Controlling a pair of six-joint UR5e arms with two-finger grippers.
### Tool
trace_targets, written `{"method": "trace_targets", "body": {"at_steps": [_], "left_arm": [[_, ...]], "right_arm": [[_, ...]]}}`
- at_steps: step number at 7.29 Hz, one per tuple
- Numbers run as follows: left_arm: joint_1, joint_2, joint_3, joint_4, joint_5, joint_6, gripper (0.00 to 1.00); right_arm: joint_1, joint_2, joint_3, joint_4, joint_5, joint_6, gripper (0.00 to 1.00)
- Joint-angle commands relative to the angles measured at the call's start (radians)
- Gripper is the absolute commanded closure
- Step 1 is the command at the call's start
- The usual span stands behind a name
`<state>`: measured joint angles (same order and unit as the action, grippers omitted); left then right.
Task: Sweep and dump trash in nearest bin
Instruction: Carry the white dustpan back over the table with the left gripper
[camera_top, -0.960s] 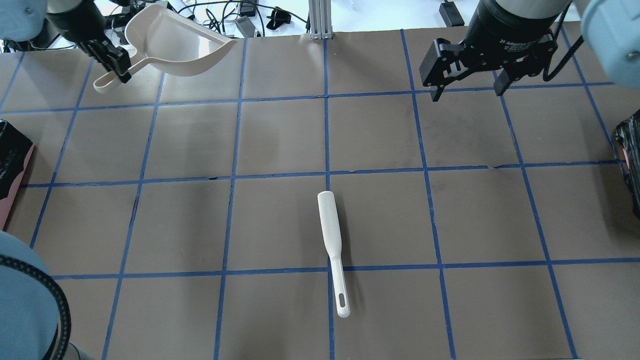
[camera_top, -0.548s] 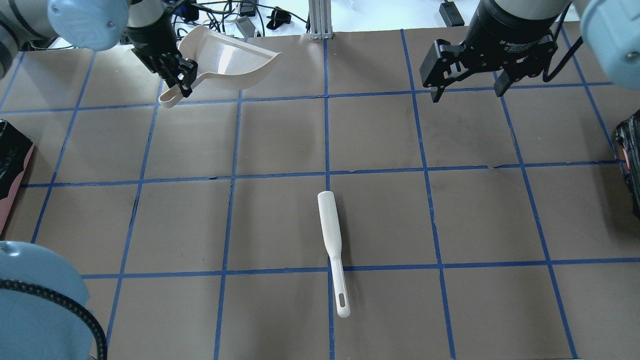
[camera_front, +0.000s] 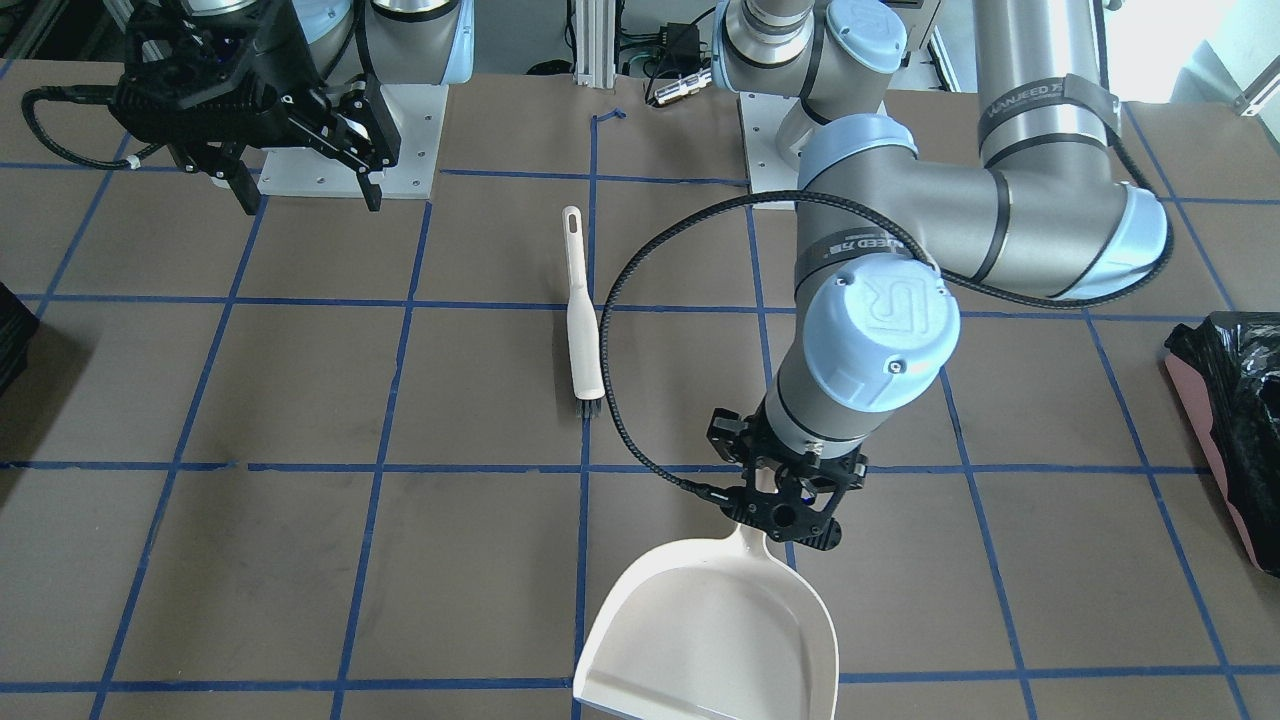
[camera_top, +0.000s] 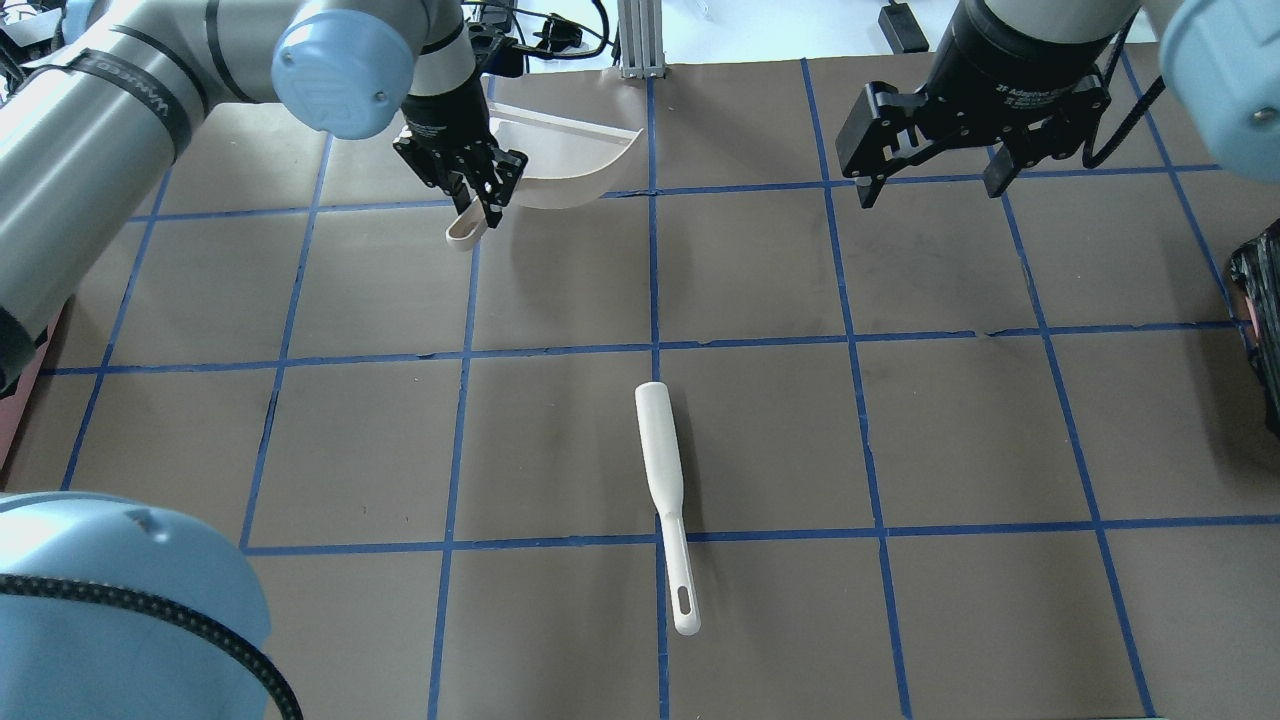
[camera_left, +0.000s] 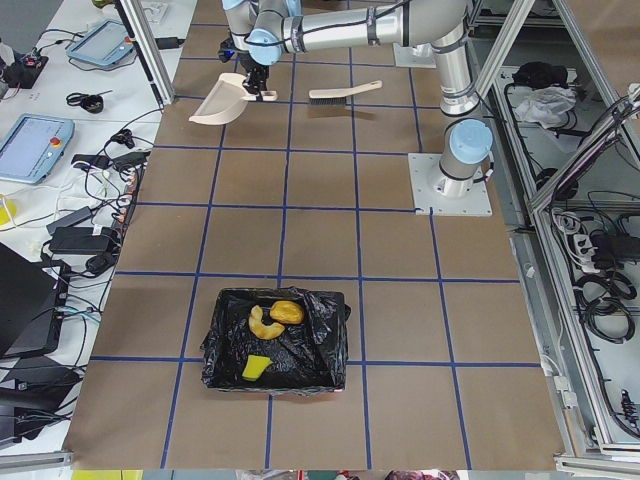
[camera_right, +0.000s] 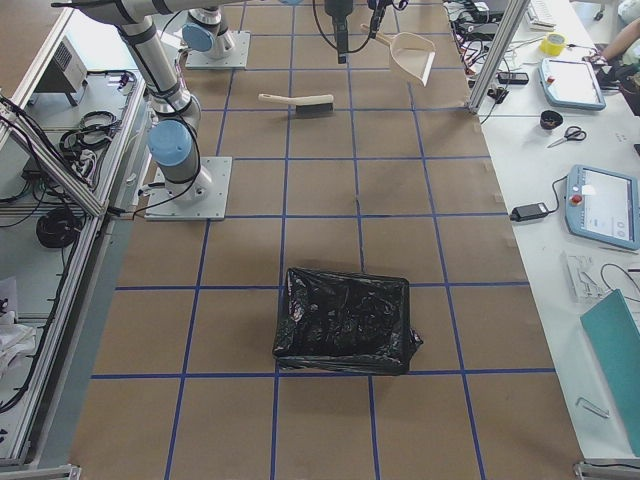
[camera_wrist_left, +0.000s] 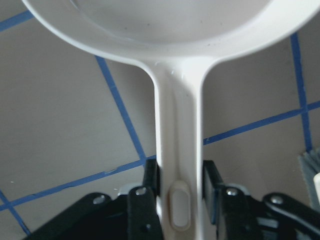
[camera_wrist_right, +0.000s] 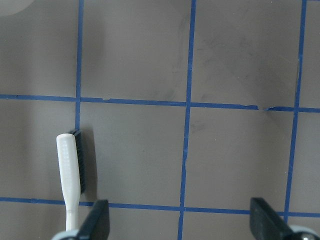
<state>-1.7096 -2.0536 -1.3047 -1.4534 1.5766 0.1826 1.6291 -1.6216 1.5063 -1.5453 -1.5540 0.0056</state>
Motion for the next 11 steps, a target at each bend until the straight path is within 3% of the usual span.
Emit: {"method": "trace_targets", "body": {"at_steps": [1,6,11], "left_arm": [[-0.076,-0.046,0.043,0.017,-0.039,-0.147,1.00],[-0.151,-0.151,0.045,0.128,-0.067,-0.326,1.00],[-0.192,-0.132,0.028,0.093,-0.070,-0.423,1.00]], "right_arm": [[0.000,0.000,0.000,0.001,-0.001,0.001,0.00],[0.000,0.000,0.002,0.001,-0.003,-0.001,0.00],[0.000,-0.001,0.011,0.001,0.002,0.001,0.00]]}}
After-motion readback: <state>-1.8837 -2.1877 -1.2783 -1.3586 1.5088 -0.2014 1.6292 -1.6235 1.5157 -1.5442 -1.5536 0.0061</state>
